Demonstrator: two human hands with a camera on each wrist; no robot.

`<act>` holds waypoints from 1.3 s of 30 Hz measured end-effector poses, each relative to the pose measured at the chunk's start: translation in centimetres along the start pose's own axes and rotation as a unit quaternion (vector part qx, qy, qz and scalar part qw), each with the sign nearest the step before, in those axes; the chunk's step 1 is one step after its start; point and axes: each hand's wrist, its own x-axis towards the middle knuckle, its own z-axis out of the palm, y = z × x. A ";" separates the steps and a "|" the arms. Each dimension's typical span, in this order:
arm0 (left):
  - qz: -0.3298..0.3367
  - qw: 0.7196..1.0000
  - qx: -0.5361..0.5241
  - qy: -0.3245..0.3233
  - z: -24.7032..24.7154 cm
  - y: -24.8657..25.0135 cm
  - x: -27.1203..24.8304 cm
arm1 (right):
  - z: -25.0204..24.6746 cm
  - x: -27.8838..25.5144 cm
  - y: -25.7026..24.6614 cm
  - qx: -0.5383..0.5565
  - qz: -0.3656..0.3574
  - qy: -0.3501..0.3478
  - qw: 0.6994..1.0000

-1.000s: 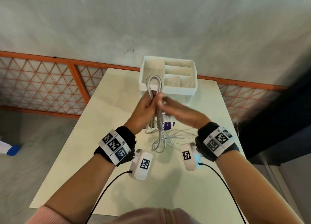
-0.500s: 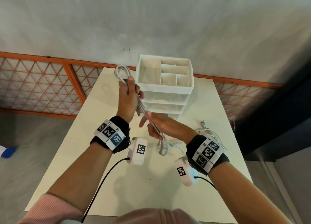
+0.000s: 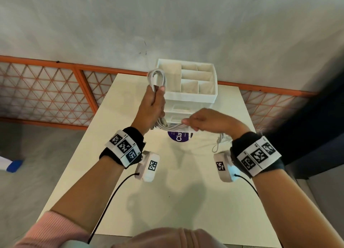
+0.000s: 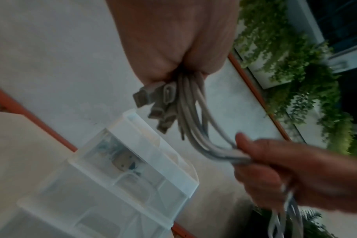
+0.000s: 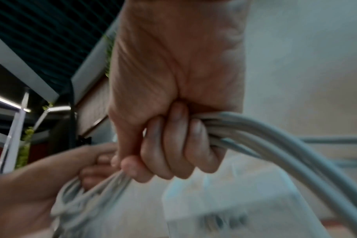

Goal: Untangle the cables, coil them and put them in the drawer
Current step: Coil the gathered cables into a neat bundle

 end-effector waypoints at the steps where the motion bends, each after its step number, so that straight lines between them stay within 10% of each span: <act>1: 0.003 1.000 0.017 -0.024 0.3 0.2 -0.1 | -0.8 -0.2 -0.5 -0.012 -0.006 0.002 1.000; 21: -0.030 0.993 0.032 -0.111 3.0 1.1 -1.3 | -2.1 -0.6 -3.8 -0.086 -0.081 0.052 0.992; 31: -0.066 0.985 0.102 -0.125 2.8 0.6 -1.6 | -1.7 -0.6 -3.7 -0.027 -0.050 0.205 0.977; 39: -0.098 0.980 0.031 -0.171 0.6 1.2 -1.9 | -3.6 -2.2 -0.6 0.077 -0.026 0.048 0.996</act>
